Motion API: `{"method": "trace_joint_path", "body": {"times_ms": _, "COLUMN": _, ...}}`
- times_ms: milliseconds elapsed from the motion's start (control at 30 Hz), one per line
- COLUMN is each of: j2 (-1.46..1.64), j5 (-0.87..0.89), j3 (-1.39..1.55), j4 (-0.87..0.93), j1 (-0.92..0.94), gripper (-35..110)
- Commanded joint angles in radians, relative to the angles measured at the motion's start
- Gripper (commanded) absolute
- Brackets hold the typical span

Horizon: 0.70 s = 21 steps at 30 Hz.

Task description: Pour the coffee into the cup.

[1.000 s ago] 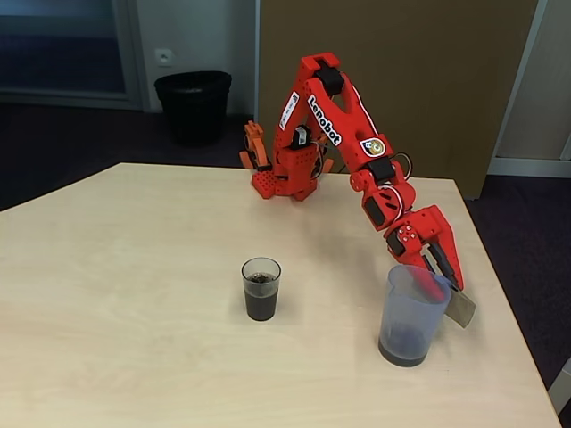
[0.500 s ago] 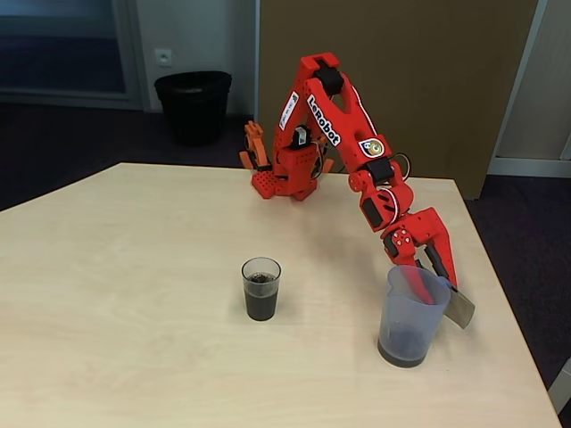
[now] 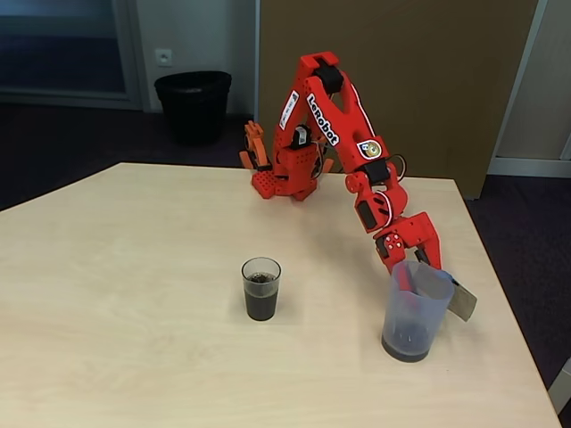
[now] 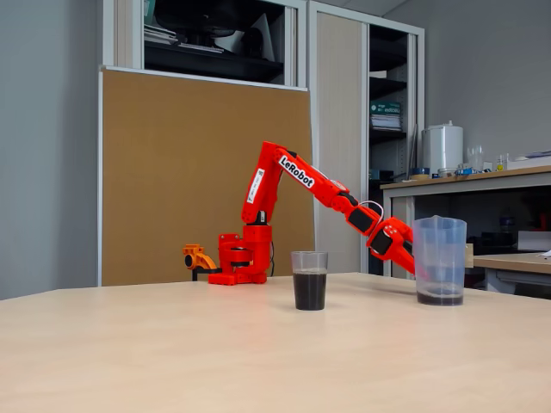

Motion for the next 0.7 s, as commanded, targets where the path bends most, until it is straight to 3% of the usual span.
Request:
{"method": "trace_joint_path", "body": {"times_ms": 0, "j2": 0.083, "j5": 0.017, "j3": 0.002, "j4": 0.018, "j1": -0.006, "gripper": 14}}
{"method": "trace_joint_path", "body": {"times_ms": 400, "j2": 0.150, "j5": 0.063, "j3": 0.138, "j4": 0.020, "j1": -0.011, "gripper": 12}}
{"method": "trace_joint_path", "body": {"times_ms": 667, "j2": 0.316, "j5": -0.028, "j3": 0.313, "j4": 0.046, "j1": 0.008, "gripper": 6}}
